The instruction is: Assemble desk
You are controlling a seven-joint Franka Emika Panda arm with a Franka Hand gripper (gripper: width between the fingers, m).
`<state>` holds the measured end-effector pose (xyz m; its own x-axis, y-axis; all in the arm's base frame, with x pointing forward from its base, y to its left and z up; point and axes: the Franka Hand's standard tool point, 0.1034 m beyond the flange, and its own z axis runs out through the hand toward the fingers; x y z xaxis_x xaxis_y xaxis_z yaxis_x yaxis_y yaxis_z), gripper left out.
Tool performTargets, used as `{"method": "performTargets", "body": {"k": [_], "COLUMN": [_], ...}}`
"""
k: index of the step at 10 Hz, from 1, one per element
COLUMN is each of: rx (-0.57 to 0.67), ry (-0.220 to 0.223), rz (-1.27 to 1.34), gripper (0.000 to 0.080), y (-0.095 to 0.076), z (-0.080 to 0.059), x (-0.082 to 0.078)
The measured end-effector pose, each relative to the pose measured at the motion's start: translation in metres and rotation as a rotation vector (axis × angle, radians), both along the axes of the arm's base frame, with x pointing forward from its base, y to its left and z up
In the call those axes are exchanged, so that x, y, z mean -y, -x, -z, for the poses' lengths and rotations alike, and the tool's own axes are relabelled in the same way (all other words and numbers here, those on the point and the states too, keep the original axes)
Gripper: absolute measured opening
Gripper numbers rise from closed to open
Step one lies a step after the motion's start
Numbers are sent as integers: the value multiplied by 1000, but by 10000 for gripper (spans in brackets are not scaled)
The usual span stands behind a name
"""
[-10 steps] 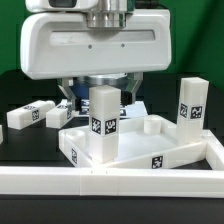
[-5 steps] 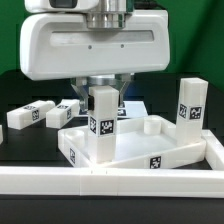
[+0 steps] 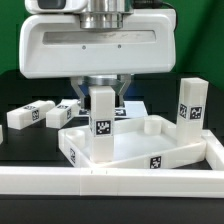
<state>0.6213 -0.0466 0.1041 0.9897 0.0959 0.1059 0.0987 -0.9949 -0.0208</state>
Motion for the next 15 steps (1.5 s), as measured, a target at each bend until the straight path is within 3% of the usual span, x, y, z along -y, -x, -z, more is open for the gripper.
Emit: {"method": "performTargets", "body": {"k": [10, 13, 14, 15], "rx": [-27, -29, -27, -28], "ry": [-126, -133, -129, -127], "rz": [922, 970, 935, 916], "gripper": [291, 291, 456, 456], "y": [1, 1, 1, 1], "z": [1, 2, 1, 1], "x": [-8, -8, -8, -8]}}
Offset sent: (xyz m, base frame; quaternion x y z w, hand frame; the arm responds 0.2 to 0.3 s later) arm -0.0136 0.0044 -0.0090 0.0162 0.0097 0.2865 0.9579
